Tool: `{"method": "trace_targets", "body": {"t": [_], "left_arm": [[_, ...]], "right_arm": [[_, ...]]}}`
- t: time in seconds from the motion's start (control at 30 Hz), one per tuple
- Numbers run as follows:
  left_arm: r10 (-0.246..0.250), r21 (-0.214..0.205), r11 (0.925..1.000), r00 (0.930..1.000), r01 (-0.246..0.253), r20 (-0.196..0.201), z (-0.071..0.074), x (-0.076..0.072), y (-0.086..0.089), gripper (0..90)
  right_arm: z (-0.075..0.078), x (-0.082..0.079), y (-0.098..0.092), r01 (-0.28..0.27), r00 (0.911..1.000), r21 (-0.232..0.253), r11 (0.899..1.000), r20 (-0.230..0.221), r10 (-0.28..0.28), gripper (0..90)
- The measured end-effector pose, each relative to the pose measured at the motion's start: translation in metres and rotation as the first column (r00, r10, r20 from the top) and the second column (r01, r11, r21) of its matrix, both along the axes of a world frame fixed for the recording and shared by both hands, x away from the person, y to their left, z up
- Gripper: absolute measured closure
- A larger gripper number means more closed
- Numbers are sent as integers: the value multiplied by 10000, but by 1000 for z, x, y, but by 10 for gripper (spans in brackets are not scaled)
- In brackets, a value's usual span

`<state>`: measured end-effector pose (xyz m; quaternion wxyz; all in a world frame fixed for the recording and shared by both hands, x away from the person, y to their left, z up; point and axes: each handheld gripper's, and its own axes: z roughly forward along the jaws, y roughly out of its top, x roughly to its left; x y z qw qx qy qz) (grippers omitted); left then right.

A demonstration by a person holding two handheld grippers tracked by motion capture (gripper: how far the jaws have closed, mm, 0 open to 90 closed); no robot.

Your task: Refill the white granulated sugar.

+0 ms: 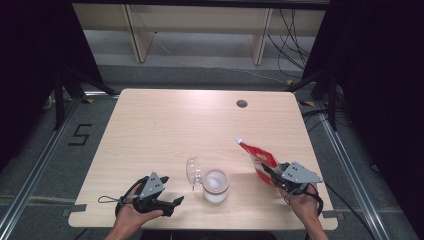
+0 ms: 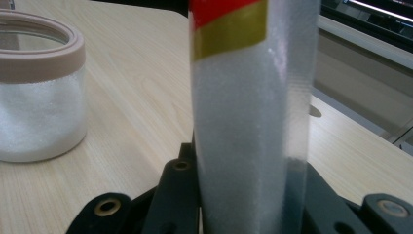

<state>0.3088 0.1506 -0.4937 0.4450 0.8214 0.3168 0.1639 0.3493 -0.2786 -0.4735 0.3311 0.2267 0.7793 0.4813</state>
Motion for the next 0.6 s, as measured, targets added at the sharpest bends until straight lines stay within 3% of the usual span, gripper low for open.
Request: {"method": "trace_targets", "body": {"t": [0.13, 0.17, 0.33, 0.5, 0.53, 0.6], "left_arm": [[22, -8, 10000, 10000, -22, -4, 0, 0, 1, 171], [-65, 215, 9997, 10000, 64, 34, 1, 1, 2, 171], [-13, 31, 10000, 10000, 13, 44, 1, 0, 0, 171], [-12, 93, 10000, 10000, 12, 78, 1, 0, 1, 171], [-74, 256, 9996, 10000, 73, 47, 1, 1, 2, 171], [32, 86, 10000, 10000, -32, 50, 1, 0, 1, 171]], "right_arm": [[0, -2, -2, 195, 9996, 130, 9997, -209, -193, 779], [0, -2, -3, 281, 9994, 139, 9995, -198, -278, 779], [0, -2, -9, 433, 9988, 270, 9987, -240, -427, 776], [-2, -3, -16, 797, 9950, 831, 9933, -674, -742, 770], [-3, -4, -17, 934, 9933, 824, 9922, -751, -873, 768], [-4, -3, -20, 893, 9928, 766, 9931, -861, -827, 766]]}}
